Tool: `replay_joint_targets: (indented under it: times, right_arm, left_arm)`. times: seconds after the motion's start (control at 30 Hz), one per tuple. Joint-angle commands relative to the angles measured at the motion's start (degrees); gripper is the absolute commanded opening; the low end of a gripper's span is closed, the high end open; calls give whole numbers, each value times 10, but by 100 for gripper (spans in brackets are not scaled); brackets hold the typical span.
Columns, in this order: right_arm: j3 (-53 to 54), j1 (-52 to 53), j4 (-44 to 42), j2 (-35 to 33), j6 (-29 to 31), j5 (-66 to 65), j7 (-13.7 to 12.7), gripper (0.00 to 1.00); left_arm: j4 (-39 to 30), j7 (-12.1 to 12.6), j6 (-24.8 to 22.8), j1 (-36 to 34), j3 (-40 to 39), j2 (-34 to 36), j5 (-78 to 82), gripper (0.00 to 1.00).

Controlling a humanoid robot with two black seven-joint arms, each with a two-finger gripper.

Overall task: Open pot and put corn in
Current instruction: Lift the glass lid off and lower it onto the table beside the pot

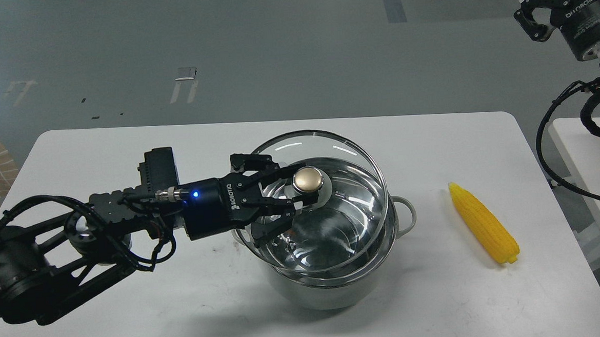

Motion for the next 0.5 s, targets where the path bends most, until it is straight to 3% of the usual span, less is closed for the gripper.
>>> replay_joint_targets:
  times: [0.0, 0.07, 0.13, 0.4, 0.47]
  right_arm:
    - [1, -6, 1, -2, 0, 0, 0, 100]
    - [1, -9, 1, -2, 0, 0, 1, 100]
    - [1, -13, 2, -3, 0, 0, 1, 100]
    - [1, -14, 4, -3, 0, 0, 1, 100]
    - [1, -14, 4, -3, 0, 0, 1, 100]
  left_arm:
    - [3, 0, 24, 13, -29, 74, -74, 14]
    - [14, 0, 32, 31, -31, 124, -124, 14]
    - [68, 0, 41, 52, -22, 173, -166, 12]
    - [280, 0, 95, 131, -19, 156, -216, 12]
    - [298, 0, 101, 152, -19, 146, -225, 12]
